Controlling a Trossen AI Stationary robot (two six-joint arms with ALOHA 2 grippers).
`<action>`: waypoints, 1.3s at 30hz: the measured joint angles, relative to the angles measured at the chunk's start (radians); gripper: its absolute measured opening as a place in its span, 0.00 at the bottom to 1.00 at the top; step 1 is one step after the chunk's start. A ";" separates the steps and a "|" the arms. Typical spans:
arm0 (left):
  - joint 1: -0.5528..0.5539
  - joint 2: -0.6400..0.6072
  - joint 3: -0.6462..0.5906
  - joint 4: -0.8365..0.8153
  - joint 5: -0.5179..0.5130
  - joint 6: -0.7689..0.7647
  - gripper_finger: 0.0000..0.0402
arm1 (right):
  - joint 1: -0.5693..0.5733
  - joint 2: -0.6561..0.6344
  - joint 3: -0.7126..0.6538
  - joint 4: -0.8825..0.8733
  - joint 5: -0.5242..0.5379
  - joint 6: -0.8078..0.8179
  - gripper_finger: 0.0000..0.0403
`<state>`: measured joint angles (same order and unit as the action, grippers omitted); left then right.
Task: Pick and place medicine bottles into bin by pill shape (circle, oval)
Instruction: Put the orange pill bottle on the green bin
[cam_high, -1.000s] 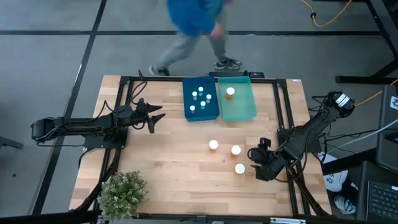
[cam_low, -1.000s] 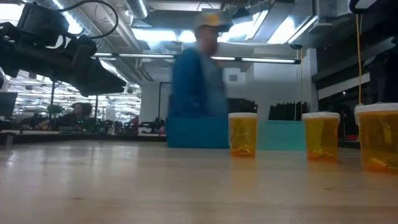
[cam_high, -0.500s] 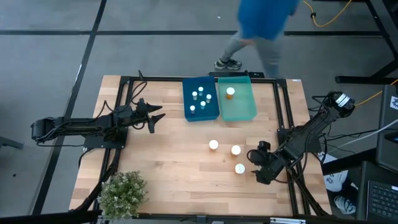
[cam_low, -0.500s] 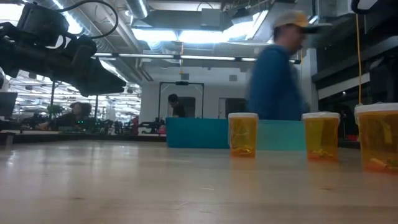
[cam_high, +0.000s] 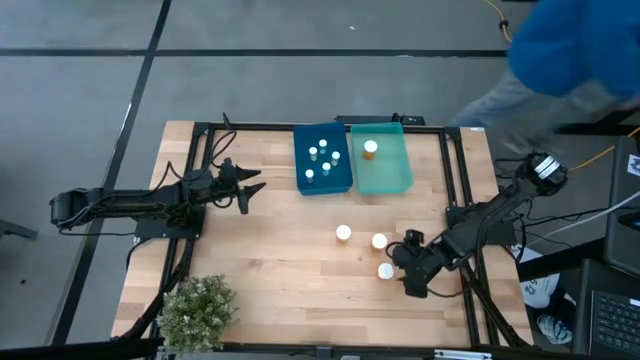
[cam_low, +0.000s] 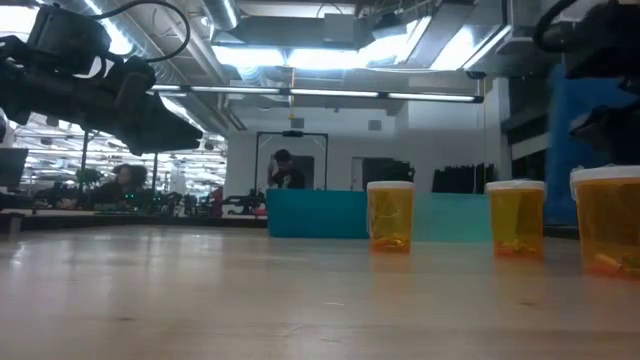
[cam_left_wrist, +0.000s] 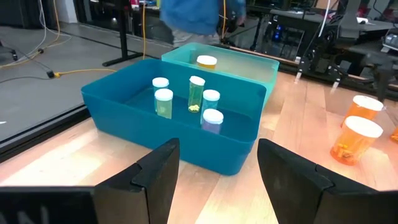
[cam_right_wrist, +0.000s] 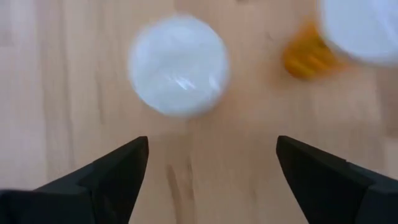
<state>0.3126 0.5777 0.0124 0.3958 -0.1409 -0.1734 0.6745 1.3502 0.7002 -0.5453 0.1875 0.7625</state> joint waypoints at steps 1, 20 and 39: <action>0.000 0.000 0.000 0.000 0.000 0.000 0.52 | -0.005 0.014 0.000 0.037 -0.001 -0.029 0.88; 0.000 0.000 0.000 -0.002 0.000 0.000 0.52 | -0.076 0.103 0.000 0.201 0.002 -0.117 0.88; 0.000 0.000 0.000 -0.003 0.000 0.000 0.52 | -0.076 0.102 0.025 0.211 -0.013 -0.112 0.54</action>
<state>0.3126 0.5774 0.0124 0.3931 -0.1407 -0.1734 0.5983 1.4525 0.7254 -0.3344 0.1741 0.6508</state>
